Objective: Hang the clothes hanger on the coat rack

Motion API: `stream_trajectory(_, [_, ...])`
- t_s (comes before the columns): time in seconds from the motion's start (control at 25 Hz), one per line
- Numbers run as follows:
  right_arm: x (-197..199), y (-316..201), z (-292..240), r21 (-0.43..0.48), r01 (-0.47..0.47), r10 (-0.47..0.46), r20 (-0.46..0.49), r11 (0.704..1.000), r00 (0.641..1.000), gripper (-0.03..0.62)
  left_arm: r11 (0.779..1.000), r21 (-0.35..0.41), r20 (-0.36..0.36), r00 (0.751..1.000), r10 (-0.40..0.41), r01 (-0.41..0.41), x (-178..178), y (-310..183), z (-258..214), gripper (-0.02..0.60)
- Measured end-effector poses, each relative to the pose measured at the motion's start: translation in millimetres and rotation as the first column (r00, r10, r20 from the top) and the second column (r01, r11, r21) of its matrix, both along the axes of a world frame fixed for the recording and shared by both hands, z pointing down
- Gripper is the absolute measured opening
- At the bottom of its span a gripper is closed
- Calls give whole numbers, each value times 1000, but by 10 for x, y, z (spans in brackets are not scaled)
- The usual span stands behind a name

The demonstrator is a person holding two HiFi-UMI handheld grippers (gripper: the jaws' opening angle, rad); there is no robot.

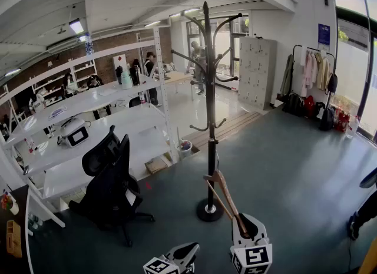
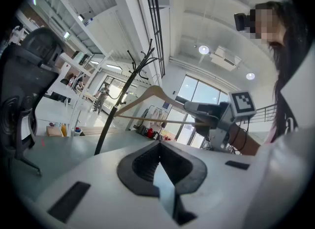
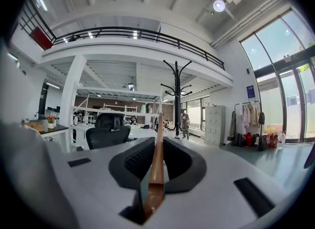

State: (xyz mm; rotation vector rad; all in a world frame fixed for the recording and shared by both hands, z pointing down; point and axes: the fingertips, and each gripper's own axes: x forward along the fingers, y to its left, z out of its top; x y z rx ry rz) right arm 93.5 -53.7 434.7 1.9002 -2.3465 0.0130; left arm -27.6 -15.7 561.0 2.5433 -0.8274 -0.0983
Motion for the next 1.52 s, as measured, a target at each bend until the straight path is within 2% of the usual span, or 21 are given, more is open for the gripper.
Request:
stream_trajectory(0.2, [-70, -783, -192, 58, -18, 14, 63, 998, 998, 61, 1000, 14, 2, 1000, 6, -6, -179, -754, -11, 0])
stream_trajectory(0.4, [-148, -1606, -573, 109, -42, 35, 63, 993, 997, 61, 997, 73, -4, 1000, 8, -8, -396, -1613, -293, 0])
stream_trajectory(0.6, [-149, -2361, -883, 165, -62, 47, 91, 984, 995, 61, 997, 81, -11, 1000, 15, -14, -526, -2268, -279, 0])
stream_trajectory(0.84, [-21, -2895, -1200, 199, -35, 15, 101, 979, 995, 61, 999, 43, -12, 1000, 14, -14, -497, -2620, -184, 0])
stream_trajectory(1.0, [92, -3289, -1256, 194, 10, -36, 134, 981, 990, 61, 999, 26, -7, 1000, -28, 28, -451, -2865, -127, -1])
stream_trajectory(1.28, [211, -3970, -1087, 124, 100, -115, 117, 987, 987, 60, 991, 28, -19, 991, -129, 130, -326, -3228, -207, 0])
stream_trajectory(1.52, [252, -4256, -830, 91, 169, -182, 166, 981, 969, 61, 991, 26, -15, 991, -132, 132, -372, -3212, -180, 0])
